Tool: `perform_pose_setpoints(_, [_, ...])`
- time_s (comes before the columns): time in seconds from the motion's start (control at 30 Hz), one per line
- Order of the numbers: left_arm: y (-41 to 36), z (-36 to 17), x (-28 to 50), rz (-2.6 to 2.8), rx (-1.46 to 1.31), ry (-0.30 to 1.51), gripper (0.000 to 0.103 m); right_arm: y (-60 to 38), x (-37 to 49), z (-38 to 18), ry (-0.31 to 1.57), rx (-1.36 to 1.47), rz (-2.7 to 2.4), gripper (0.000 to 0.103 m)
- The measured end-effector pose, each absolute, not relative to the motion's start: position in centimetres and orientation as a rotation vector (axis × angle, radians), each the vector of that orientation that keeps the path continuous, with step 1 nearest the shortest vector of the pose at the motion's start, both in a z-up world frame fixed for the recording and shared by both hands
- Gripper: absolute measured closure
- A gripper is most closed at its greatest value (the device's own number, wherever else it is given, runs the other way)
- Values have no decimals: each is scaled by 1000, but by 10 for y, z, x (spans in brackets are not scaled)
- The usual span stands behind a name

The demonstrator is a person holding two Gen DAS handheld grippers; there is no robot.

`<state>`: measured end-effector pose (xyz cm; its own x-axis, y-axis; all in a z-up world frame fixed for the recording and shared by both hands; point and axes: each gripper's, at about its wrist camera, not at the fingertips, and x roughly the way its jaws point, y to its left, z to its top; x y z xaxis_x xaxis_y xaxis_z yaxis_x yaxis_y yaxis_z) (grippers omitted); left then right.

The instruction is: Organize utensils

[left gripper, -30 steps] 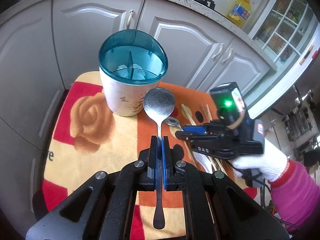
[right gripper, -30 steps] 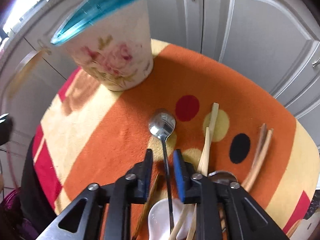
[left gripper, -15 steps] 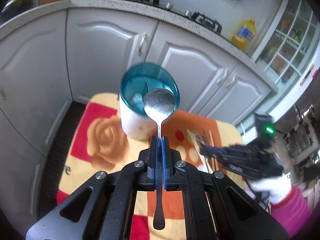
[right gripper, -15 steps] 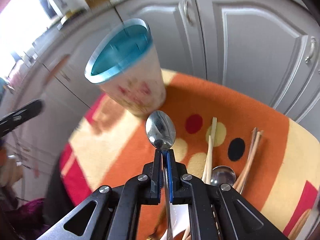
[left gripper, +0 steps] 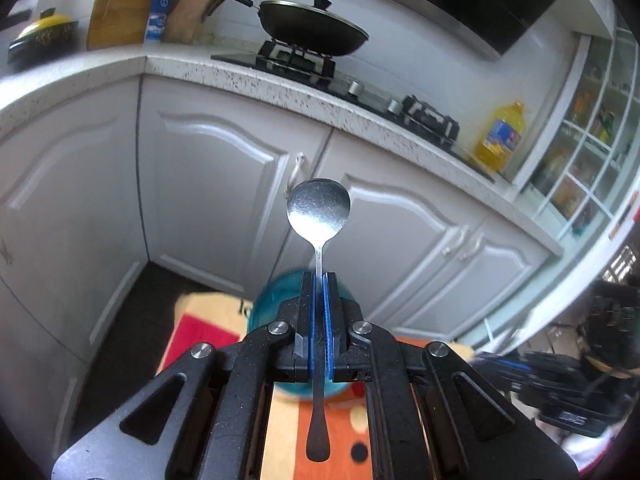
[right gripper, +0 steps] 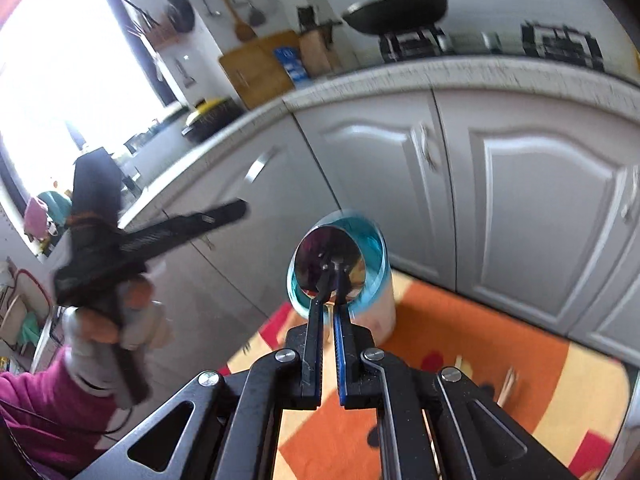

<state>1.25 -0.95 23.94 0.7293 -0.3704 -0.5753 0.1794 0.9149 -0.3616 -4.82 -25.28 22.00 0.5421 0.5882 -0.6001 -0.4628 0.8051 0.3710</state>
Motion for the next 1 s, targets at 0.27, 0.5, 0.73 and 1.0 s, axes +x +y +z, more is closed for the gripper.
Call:
perform_pose_setpoints(0.27, [-22, 224, 58, -259, -268, 666, 101, -242, -23, 254, 729, 130, 637, 99])
perform_pose_setpoints(0.5, [-30, 201, 75, -255, -241, 697, 101, -236, -4, 257, 715, 130, 658, 99])
perform_pose_setpoints(0.73, [-25, 184, 79, -262, -247, 715, 101, -240, 0, 213, 821, 47, 608, 74])
perform_pose_setpoints(1.0, [-26, 176, 79, -286, -265, 735, 101, -271, -20, 115, 1102, -23, 490, 69])
